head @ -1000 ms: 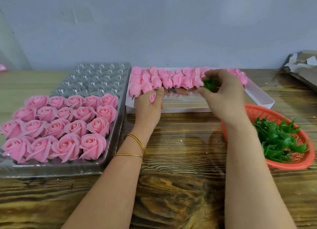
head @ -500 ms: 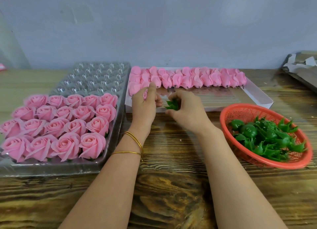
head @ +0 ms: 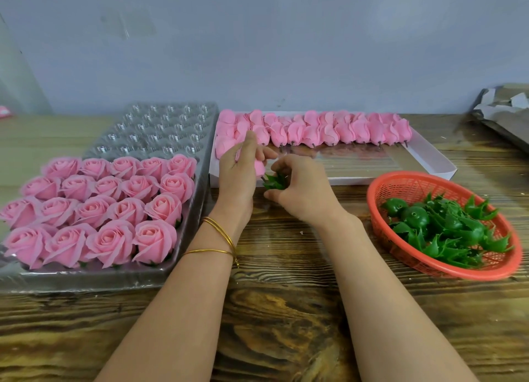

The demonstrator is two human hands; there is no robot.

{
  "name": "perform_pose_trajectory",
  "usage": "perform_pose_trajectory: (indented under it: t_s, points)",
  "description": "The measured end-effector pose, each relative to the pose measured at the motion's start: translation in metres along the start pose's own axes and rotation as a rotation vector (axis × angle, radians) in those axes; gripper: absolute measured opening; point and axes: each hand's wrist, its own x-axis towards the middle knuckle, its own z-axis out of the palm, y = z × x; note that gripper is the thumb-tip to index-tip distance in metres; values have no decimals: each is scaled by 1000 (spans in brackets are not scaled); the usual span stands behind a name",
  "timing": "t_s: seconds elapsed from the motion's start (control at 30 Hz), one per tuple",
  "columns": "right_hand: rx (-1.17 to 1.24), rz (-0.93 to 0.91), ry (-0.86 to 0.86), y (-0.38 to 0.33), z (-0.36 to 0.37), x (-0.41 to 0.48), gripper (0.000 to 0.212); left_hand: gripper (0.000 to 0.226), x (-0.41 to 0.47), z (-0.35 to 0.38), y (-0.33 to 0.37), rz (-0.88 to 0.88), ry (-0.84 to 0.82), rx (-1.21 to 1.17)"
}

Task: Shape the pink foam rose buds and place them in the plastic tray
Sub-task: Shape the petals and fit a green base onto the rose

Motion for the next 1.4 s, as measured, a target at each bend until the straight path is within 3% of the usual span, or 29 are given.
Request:
perform_pose_trajectory:
  t_s: [0.4,0.8,1.0,1.2,1.4]
  points:
    - [135,-52,17,-8,8,-1,60,53,2,0,-6,-21,-56,61]
    - [296,52,38,-13,5,-3,45,51,4,-2,-9,3,-66,123]
    - [516,183,-38,-12,1,0,36,50,7,-4,-12,38,-66,132]
    - [921,364,-70,-13,1,0,33,51,8,-4,-13,67,-42,113]
    - [1050,419,-121,-11,1,2,29,52,7,-5,-12,63,-50,88]
